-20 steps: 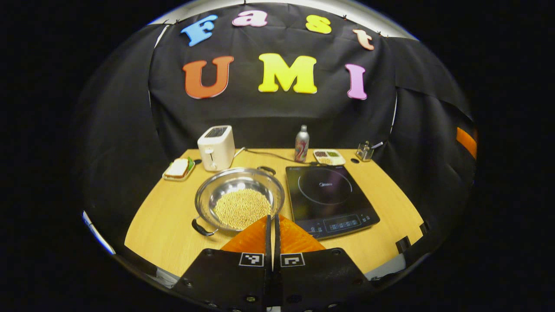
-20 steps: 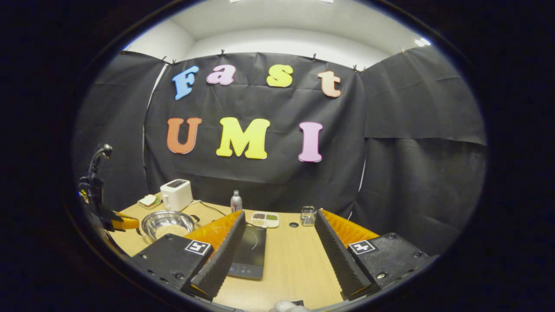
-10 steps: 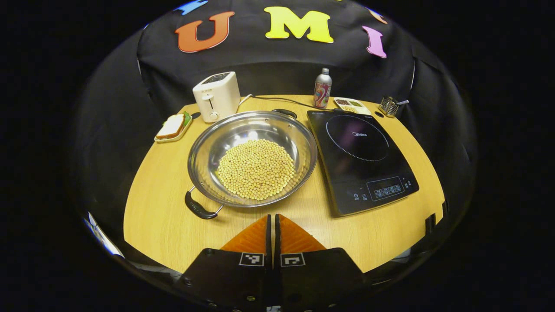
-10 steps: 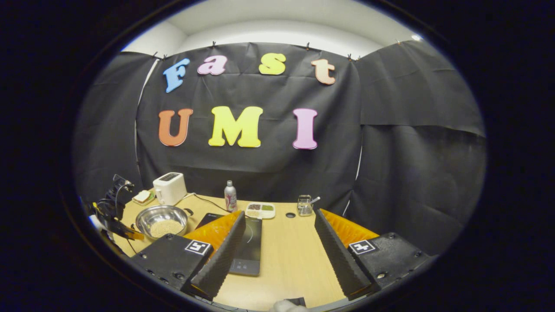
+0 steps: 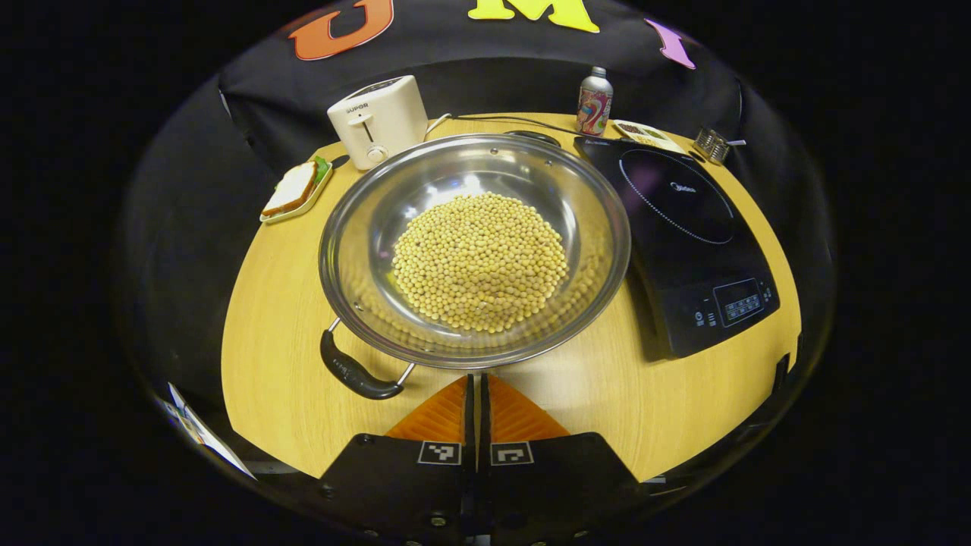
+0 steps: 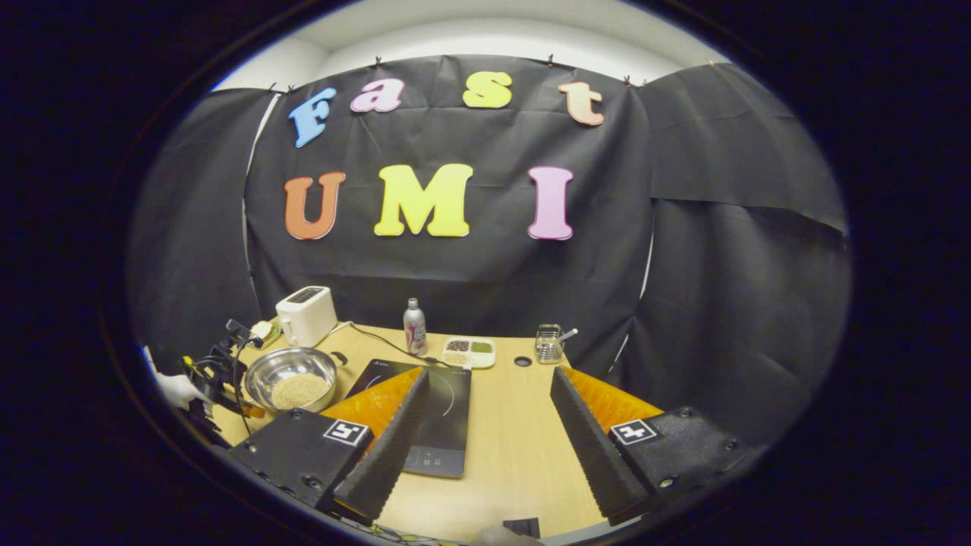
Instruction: First push the handle of the pot to place it horizontally, then grasp the pot with both hands and set it on the induction cooktop.
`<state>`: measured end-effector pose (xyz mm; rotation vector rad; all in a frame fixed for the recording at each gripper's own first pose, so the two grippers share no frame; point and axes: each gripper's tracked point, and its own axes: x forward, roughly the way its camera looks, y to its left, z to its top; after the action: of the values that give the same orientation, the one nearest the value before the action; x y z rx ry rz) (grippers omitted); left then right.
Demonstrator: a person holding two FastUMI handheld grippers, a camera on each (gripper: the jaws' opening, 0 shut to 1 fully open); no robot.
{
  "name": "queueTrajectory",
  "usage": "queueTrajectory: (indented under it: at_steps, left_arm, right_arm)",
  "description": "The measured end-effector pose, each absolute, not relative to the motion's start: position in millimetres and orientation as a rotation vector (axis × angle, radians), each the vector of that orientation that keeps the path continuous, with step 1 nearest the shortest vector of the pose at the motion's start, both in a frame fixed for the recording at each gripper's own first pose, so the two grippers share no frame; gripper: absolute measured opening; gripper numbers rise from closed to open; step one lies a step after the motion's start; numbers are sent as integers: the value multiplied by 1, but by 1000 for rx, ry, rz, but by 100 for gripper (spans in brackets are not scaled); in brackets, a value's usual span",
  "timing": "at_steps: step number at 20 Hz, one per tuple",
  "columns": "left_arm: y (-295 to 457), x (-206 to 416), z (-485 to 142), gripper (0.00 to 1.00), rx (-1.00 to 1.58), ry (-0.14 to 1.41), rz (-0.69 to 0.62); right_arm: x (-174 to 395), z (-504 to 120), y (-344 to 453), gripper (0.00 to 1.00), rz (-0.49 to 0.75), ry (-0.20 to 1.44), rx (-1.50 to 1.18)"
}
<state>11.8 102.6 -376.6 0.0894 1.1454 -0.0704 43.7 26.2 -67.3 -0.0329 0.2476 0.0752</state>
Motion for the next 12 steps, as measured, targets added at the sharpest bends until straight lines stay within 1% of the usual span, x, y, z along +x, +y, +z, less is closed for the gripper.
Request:
queueTrajectory:
  at_steps: [1, 2, 3, 4, 5, 6, 7, 11, 12]
  left_arm:
    - [104, 12, -378, 10, 94, 1151, -68]
    - [106, 13, -380, 10, 98, 1157, -68]
    - [110, 13, -382, 0, 106, 1168, -66]
    - [115, 14, -383, 0, 112, 1174, -56]
    - [120, 16, -385, 10, 118, 1177, -43]
    - [123, 17, -385, 0, 119, 1181, -37]
    - [123, 19, -387, 10, 113, 1181, -39]
    - [128, 23, -387, 10, 124, 1185, -28]
    - [129, 25, -388, 10, 123, 1183, -27]
  right_arm:
    - [47, -62, 28, 98, 81, 239, -42]
    - [48, -60, 31, 98, 89, 235, -48]
    - [51, -57, 35, 98, 100, 232, -54]
    - [50, -57, 37, 100, 111, 232, -62]
    - [49, -57, 40, 98, 119, 232, -74]
    - [49, -57, 40, 98, 125, 231, -84]
    - [49, -57, 41, 100, 129, 234, -92]
    - [45, -63, 40, 100, 134, 251, -105]
    - [45, -62, 39, 98, 134, 251, -106]
